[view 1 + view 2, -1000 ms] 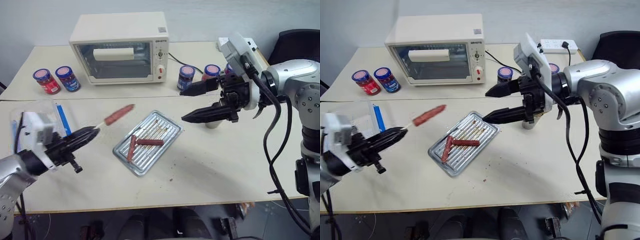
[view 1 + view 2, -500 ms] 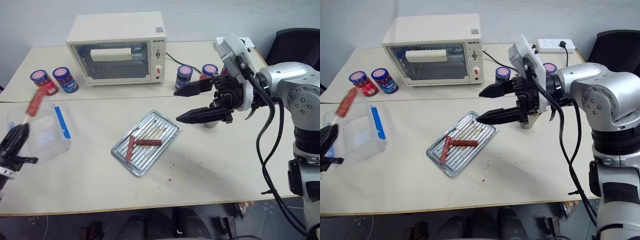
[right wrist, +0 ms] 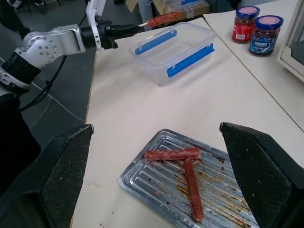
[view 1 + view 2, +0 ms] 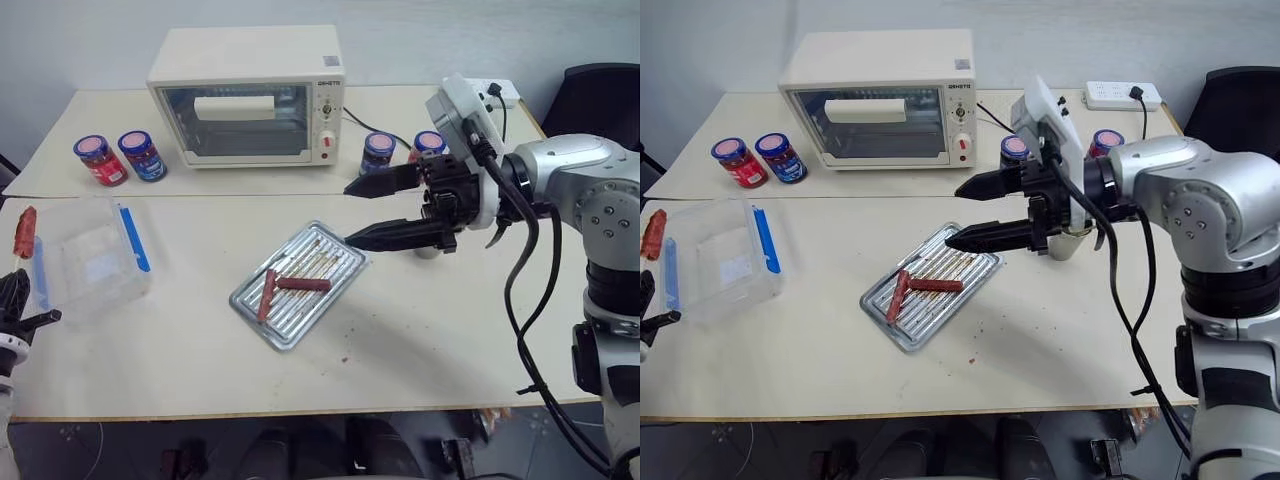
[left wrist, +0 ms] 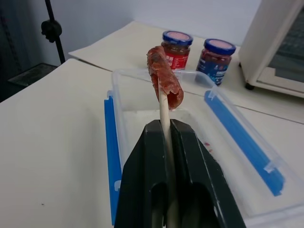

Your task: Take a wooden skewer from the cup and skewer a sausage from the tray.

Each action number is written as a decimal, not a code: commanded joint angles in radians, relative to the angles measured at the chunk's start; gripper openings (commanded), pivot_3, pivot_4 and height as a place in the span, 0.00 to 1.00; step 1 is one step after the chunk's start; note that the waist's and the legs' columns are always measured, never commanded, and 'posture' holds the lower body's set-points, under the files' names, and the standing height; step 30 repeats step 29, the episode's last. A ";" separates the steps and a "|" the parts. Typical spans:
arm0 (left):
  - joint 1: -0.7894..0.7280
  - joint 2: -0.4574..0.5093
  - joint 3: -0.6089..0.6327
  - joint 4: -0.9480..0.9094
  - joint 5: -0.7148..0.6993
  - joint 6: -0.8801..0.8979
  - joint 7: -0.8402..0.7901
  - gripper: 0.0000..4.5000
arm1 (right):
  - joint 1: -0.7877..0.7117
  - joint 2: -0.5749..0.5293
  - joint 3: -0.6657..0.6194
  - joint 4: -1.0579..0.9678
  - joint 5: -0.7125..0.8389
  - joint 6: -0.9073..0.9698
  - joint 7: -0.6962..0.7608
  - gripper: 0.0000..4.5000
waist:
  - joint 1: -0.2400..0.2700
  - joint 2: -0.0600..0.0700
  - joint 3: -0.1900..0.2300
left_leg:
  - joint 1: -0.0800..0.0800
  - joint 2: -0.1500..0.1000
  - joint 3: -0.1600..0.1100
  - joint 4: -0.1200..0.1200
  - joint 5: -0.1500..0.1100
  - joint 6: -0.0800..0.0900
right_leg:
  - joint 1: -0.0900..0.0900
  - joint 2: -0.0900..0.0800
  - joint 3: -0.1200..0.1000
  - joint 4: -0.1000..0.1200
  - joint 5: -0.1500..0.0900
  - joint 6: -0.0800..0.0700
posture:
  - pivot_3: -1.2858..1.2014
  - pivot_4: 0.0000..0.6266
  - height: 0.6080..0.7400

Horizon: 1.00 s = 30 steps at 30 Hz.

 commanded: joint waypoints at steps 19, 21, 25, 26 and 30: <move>0.407 0.068 0.397 -0.249 -0.348 0.124 -0.267 0.30 | 0.047 -0.023 -0.065 -0.033 0.044 -0.019 -0.066 1.00 | -0.013 -0.001 0.000 | 0.000 0.000 0.000 -0.001 -0.001 0.000 | 0.000 -0.001 0.000 -0.002 0.000 0.000 | 0.52 0.24 1.00; 0.509 0.061 0.468 -0.248 -0.384 0.129 -0.333 0.30 | 0.046 -0.029 -0.057 -0.022 0.034 -0.028 -0.054 1.00 | -0.012 -0.001 0.001 | 0.000 0.001 0.001 -0.001 -0.001 0.001 | 0.000 -0.001 0.000 -0.002 0.000 -0.001 | 0.52 0.24 1.00; 0.654 0.040 0.544 -0.239 -0.428 0.115 -0.424 0.30 | 0.047 -0.043 -0.035 0.000 0.011 -0.046 -0.025 1.00 | -0.010 0.000 0.001 | 0.001 0.001 0.000 -0.001 -0.001 0.001 | 0.001 -0.001 0.000 -0.003 -0.001 -0.001 | 0.52 0.24 1.00; 0.674 0.035 0.551 -0.235 -0.435 0.111 -0.435 0.30 | 0.048 -0.045 -0.030 0.006 0.005 -0.051 -0.019 1.00 | -0.007 0.000 0.001 | 0.001 0.001 0.001 -0.001 -0.001 0.001 | 0.002 -0.001 0.000 -0.003 -0.001 -0.001 | 0.52 0.24 1.00; 0.697 0.034 0.550 -0.234 -0.441 0.099 -0.444 0.30 | 0.053 -0.040 -0.017 0.020 -0.015 -0.066 -0.007 1.00 | -0.003 0.000 0.001 | 0.002 0.001 0.000 -0.001 -0.001 0.001 | 0.003 -0.001 0.000 -0.003 -0.001 -0.001 | 0.52 0.24 1.00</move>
